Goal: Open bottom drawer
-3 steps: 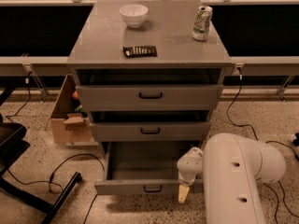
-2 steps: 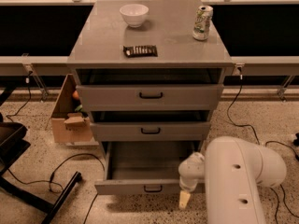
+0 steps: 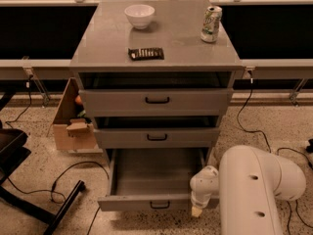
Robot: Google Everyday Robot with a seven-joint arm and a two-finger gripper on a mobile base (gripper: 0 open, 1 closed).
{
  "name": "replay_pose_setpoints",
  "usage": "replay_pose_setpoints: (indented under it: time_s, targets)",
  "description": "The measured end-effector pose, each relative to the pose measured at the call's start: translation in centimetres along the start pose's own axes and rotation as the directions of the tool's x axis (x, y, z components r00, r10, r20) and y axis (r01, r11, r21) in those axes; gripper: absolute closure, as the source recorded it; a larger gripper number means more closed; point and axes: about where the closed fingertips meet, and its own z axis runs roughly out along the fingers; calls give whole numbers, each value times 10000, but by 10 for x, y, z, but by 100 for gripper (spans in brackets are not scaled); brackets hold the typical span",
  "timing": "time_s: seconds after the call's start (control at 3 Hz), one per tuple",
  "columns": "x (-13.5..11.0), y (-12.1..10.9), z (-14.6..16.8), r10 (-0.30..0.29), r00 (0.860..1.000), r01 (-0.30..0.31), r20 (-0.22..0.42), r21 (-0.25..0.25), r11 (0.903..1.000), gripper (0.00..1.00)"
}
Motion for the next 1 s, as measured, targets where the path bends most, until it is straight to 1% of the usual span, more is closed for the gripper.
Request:
replay_pose_setpoints:
  time_s: [0.33, 0.67, 1.0]
  targets:
    - [0, -3, -1, 1, 10000, -1, 2, 1, 10000, 73]
    - [-2, -7, -7, 63, 9998, -66, 176, 142, 9999, 96]
    - [3, 2, -7, 81, 9999, -82, 72, 71, 9999, 100]
